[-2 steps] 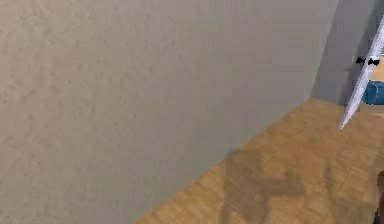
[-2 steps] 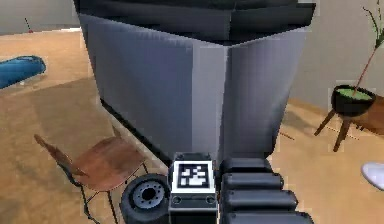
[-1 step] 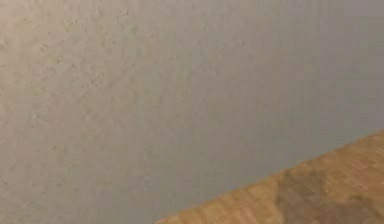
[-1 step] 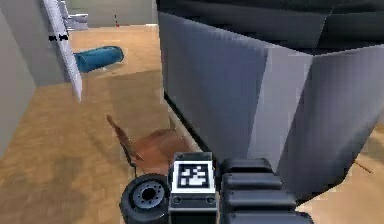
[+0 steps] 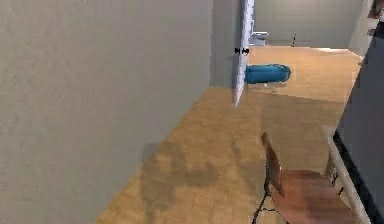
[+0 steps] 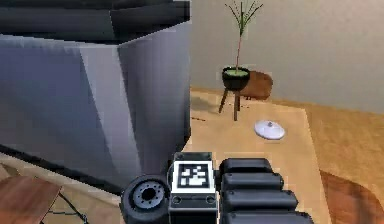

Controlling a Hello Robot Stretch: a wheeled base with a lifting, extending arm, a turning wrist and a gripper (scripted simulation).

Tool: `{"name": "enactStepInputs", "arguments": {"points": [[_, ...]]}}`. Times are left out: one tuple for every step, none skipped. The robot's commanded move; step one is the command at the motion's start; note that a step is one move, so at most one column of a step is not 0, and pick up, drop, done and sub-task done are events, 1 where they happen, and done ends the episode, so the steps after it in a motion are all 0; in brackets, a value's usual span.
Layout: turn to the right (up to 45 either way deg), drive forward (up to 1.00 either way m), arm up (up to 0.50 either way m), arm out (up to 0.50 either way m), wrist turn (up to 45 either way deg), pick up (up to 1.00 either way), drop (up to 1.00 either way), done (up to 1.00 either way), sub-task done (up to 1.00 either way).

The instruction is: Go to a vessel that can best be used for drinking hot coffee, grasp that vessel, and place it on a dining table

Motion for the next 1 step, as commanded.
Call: {"name": "enactStepInputs", "arguments": {"points": [[45.0,0.0,0.0,0.0,0.0,0.0,0.0,0.0,0.0]]}}
